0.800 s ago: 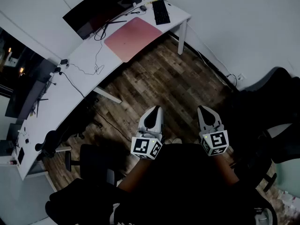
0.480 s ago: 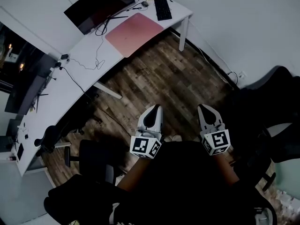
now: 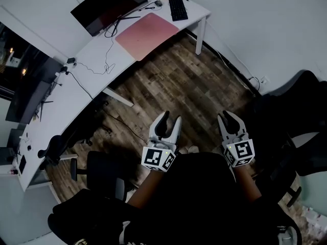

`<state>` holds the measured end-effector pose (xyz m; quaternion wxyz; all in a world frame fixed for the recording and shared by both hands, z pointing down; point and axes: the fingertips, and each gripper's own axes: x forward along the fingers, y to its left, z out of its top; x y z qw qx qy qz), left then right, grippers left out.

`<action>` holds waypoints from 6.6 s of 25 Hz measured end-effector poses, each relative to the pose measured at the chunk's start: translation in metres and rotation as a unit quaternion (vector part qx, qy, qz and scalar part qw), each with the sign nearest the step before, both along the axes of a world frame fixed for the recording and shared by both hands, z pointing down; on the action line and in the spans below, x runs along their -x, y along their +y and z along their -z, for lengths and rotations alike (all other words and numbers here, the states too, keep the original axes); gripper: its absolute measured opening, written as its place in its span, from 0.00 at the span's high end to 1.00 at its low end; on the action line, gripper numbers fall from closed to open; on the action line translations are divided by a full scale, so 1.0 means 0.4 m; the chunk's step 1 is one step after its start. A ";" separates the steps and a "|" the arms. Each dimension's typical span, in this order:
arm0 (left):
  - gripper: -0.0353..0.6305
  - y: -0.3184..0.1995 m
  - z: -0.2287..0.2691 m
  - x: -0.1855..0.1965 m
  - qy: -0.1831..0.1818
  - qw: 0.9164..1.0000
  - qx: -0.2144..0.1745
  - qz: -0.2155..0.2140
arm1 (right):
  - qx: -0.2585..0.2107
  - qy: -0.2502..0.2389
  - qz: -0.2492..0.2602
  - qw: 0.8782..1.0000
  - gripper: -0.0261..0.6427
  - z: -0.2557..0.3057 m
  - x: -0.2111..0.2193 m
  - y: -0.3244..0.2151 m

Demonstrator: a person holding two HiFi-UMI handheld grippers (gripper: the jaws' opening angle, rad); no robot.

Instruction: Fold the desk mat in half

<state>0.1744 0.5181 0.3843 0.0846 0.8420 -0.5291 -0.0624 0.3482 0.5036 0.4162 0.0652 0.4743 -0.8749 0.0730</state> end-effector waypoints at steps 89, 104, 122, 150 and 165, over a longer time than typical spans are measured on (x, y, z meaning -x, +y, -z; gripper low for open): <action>0.40 -1.058 -0.216 0.842 0.063 0.974 0.100 0.194 | 0.134 0.094 0.079 0.983 0.31 -0.132 0.657 -1.211; 0.40 -1.145 -0.288 0.926 0.022 0.937 0.135 0.321 | 0.185 0.012 0.139 0.973 0.31 -0.183 0.724 -1.508; 0.40 -1.377 -0.454 0.806 0.059 0.875 0.234 0.419 | 0.300 -0.005 0.180 0.937 0.31 -0.402 0.550 -1.961; 0.40 -1.272 -0.867 0.862 0.262 0.782 0.373 0.426 | 0.466 0.087 0.134 0.870 0.31 -0.770 0.567 -1.975; 0.40 -1.320 -0.943 0.870 0.334 0.757 0.373 0.420 | 0.546 -0.029 0.034 0.836 0.56 -0.883 0.555 -1.973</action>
